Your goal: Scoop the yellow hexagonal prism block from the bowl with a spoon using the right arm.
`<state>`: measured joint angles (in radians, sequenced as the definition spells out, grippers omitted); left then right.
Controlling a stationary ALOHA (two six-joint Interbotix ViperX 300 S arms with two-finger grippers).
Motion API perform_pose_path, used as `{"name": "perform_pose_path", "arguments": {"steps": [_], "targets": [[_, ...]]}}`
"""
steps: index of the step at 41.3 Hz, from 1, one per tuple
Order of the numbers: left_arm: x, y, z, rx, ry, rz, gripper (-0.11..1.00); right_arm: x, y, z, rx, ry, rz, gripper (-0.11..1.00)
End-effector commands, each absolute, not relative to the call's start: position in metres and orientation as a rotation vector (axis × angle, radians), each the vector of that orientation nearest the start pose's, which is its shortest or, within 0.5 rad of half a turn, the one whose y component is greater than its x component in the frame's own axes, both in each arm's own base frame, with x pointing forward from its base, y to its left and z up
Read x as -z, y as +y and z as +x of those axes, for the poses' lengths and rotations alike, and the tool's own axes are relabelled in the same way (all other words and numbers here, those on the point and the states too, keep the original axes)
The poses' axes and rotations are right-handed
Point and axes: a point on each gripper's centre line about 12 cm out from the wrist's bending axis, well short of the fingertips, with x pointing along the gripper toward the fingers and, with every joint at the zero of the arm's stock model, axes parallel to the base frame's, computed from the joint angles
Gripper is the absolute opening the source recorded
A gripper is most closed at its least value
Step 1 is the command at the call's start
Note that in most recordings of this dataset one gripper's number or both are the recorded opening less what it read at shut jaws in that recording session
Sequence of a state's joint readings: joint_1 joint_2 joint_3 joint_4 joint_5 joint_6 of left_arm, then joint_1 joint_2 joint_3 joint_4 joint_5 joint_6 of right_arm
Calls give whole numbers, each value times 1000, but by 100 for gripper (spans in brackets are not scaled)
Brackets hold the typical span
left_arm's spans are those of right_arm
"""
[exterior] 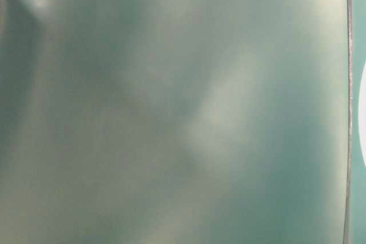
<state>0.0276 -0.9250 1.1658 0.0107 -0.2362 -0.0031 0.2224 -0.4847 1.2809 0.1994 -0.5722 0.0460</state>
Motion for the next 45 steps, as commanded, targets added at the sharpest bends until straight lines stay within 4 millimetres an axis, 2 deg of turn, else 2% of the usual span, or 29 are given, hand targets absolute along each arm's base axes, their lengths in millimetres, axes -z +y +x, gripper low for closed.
{"name": "perform_pose_path", "arguments": {"steps": [1, 20, 31, 45], "targets": [[-290, 6, 208, -26, -12, 12, 0, -176, 43, 235, -81, 219, 203, 51], [-290, 6, 208, -26, -14, 17, 0, -136, 52, 221, -33, 221, 217, 51], [-290, 6, 208, -26, -14, 17, 0, -117, 58, 221, -7, 263, 193, 51], [-290, 6, 208, -26, -18, 17, 0, -103, 68, 222, -27, 300, 159, 51]]}}
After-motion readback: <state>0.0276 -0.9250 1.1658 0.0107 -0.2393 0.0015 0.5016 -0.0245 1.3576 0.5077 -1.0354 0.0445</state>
